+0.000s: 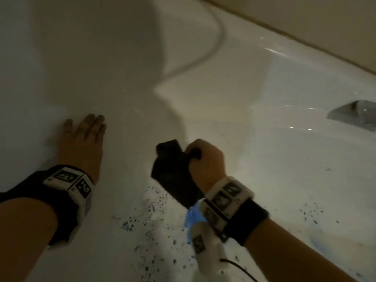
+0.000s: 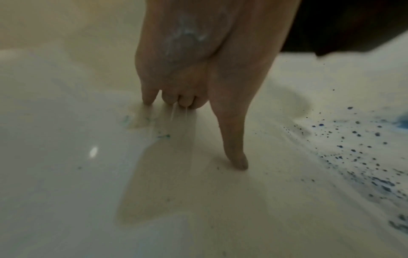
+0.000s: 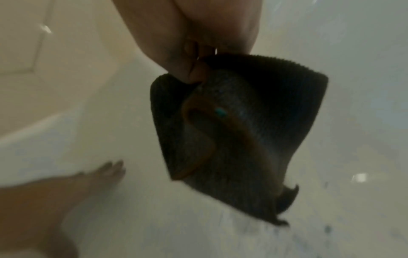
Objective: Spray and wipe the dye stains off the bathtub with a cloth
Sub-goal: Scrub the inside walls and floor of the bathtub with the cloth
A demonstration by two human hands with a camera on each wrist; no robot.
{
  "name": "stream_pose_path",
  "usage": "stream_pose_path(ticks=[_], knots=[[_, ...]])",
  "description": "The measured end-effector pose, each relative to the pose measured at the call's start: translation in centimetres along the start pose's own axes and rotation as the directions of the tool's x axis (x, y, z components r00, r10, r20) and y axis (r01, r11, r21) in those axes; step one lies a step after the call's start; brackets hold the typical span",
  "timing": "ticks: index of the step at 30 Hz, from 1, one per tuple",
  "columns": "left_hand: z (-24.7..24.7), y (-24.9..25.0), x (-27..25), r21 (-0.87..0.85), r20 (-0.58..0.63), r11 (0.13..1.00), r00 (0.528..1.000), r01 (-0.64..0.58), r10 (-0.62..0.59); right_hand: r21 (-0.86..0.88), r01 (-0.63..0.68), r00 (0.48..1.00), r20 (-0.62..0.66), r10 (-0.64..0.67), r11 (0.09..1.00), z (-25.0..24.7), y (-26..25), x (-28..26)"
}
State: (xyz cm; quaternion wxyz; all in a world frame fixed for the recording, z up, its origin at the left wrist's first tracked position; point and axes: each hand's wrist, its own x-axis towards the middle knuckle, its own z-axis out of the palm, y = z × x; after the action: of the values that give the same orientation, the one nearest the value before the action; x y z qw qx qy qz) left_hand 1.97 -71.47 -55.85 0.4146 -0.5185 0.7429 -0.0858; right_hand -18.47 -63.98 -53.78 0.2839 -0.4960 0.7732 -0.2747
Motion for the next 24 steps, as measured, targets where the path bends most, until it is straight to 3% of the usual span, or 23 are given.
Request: stream_pose_path(ticks=[2,4,6,7,10,12,14,20,24], knots=[[0.1,0.4,0.2,-0.034,-0.014,0.999,1.0,0.015,-0.015,-0.01,0.014,0.967,-0.253,-0.016,1.0,-5.3,2.2,0.2],[0.0,0.8,0.5,-0.061,-0.045,0.998,0.999,0.023,-0.026,-0.156,0.017,0.858,-0.505,-0.095,0.988,-10.2,4.2,1.4],[-0.2,1.3,0.6,-0.087,-0.06,0.996,0.998,0.027,-0.033,-0.259,-0.103,0.772,-0.63,-0.087,0.96,-13.7,5.7,3.3],[-0.3,1.5,0.6,-0.097,-0.059,0.995,0.997,0.035,-0.041,-0.276,-0.153,0.758,-0.649,-0.067,0.949,-14.6,6.3,4.5],[-0.3,1.8,0.9,-0.094,-0.06,0.995,0.997,0.042,-0.048,-0.379,-0.183,0.827,-0.558,-0.067,0.907,-13.9,7.0,8.0],[-0.3,1.9,1.3,-0.099,-0.071,0.995,0.997,0.018,-0.025,-0.561,-0.184,0.898,-0.429,-0.093,0.807,-12.3,6.9,9.0],[-0.2,2.0,1.5,-0.107,-0.068,0.994,0.998,0.002,-0.009,-0.682,-0.219,0.943,-0.332,-0.028,0.698,-11.2,6.6,9.4],[0.0,2.1,1.3,-0.177,-0.065,0.984,0.998,-0.035,0.024,-0.792,-0.175,0.981,-0.192,0.034,0.585,-8.7,6.0,9.5],[-0.3,1.4,1.2,-0.209,-0.075,0.974,0.994,-0.093,0.078,-0.737,-0.199,0.967,-0.256,0.005,0.646,-7.9,6.0,9.9]])
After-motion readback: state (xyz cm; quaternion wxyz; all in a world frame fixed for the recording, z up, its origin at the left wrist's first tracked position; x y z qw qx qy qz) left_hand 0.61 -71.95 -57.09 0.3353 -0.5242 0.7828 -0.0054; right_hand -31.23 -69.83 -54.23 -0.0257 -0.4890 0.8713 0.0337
